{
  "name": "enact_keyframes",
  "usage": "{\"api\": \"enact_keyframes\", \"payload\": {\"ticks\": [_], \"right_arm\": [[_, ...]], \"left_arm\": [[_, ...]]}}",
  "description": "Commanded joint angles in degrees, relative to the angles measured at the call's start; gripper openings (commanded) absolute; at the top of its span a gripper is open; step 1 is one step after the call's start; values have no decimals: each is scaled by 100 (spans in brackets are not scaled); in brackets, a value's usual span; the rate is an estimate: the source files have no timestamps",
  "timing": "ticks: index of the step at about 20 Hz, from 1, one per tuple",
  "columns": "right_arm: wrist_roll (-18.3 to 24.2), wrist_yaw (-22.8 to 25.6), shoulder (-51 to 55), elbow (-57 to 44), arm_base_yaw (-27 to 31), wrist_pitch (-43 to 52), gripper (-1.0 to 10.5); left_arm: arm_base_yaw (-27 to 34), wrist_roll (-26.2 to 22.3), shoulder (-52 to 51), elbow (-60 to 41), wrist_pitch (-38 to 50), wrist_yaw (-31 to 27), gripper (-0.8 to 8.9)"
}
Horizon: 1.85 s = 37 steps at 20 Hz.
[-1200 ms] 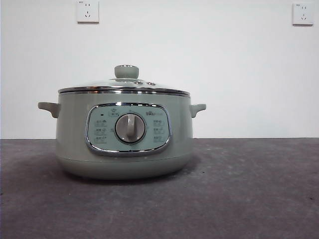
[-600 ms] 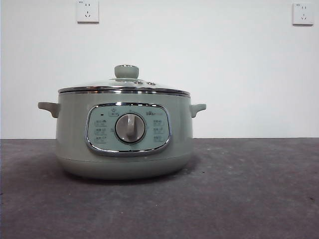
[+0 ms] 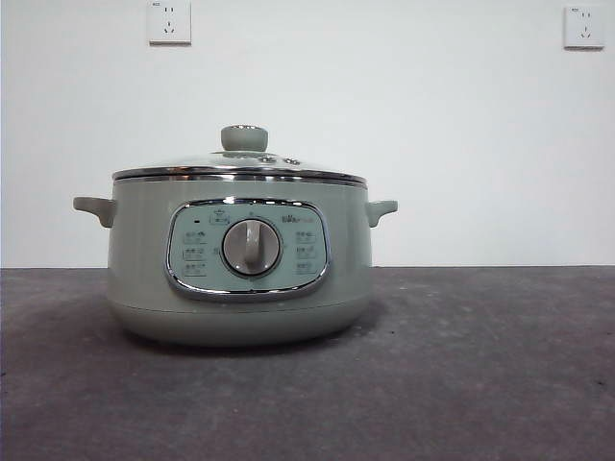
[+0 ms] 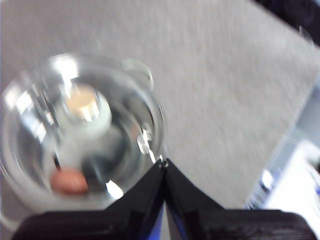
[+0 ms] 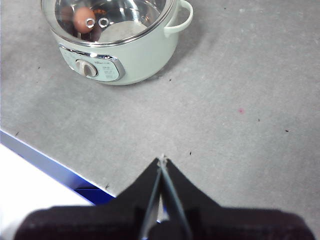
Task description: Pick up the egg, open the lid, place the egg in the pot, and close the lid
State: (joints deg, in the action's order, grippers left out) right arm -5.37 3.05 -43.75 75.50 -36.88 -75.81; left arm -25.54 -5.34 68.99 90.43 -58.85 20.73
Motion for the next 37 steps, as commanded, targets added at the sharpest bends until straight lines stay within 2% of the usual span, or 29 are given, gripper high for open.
{"api": "enact_keyframes", "payload": {"ticks": [1,8,11,14,16,20,24,31,34,37], "right_arm": [[-52,7,2,-46,-17,35,2],[-52,7,2,-46,-17,37,2],[-52,7,2,-46,-17,37,2],[-52,7,2,-46,-17,37,2],[-52,7,2,-46,-17,37,2],[-52,7,2,-46,-17,37,2],[-52,7,2,-46,-17,37,2],[-52,7,2,-46,-17,37,2],[-52,7,2,-46,-17,37,2],[-52,7,2,-46,-17,35,2]], "left_arm": [[273,-164,-120,9,601,4,-4],[1853,-654,-1480,-256,1661,26,-4],[2616,-767,-2396,-1311,2518,-15,-4],[3016,-793,-3344,-2970,3665,-446,-4],[3139,-651,-3930,-4166,4275,-426,-4],[3152,-463,-4852,-6170,4865,-474,-4],[3152,-63,-5681,-7624,5270,-785,-4],[3152,151,-6811,-8795,5243,-901,-4],[3152,352,-6876,-9001,4986,-1032,-4],[3152,341,-6876,-9001,4951,-1029,-4]]}}
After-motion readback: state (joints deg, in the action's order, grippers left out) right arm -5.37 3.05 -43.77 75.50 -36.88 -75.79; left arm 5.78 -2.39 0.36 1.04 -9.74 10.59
